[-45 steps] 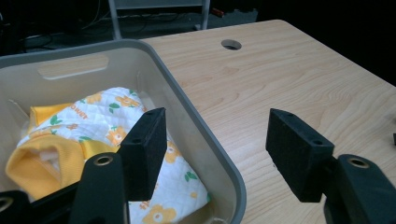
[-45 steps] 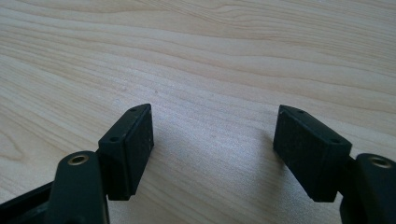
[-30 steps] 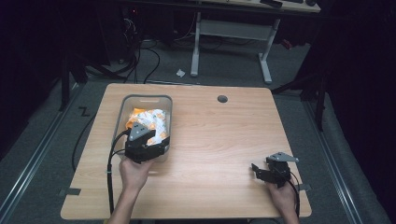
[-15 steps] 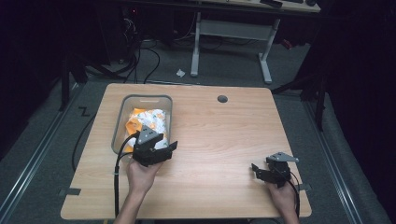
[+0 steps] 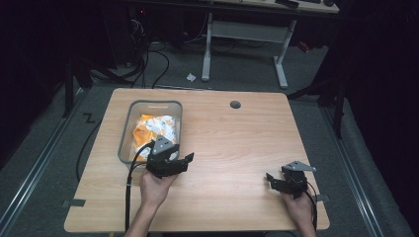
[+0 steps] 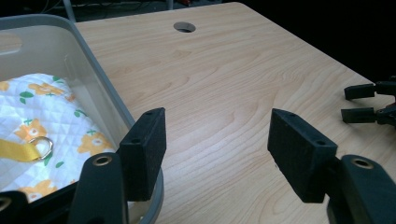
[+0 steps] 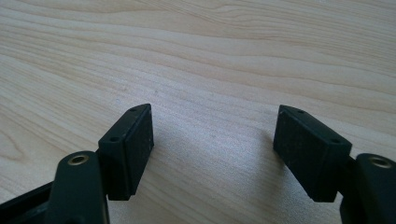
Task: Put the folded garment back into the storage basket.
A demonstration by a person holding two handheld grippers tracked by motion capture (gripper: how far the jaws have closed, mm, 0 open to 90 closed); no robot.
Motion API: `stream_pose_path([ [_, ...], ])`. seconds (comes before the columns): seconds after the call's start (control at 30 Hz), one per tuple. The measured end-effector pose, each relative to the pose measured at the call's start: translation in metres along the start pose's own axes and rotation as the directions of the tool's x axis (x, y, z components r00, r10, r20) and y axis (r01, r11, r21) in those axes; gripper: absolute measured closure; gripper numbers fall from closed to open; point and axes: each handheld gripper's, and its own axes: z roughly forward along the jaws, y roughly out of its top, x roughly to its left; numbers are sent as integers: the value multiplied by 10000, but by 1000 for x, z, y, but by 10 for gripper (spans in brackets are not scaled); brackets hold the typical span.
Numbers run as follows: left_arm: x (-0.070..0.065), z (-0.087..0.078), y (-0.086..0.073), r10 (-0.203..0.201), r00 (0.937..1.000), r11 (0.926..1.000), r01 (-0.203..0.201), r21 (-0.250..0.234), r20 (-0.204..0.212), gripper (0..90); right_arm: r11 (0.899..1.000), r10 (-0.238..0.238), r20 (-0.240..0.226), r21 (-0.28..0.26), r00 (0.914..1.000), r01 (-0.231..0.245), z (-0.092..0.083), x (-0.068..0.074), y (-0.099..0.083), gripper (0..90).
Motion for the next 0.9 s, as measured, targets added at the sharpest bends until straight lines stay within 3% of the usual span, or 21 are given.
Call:
stream_pose_path([
  [0.9, -19, 22, -8, 48, 9969, 9994, -75, 341, 781, 375, 10000, -6, 0, -3, 10000, 6, 0, 0, 0, 291],
])
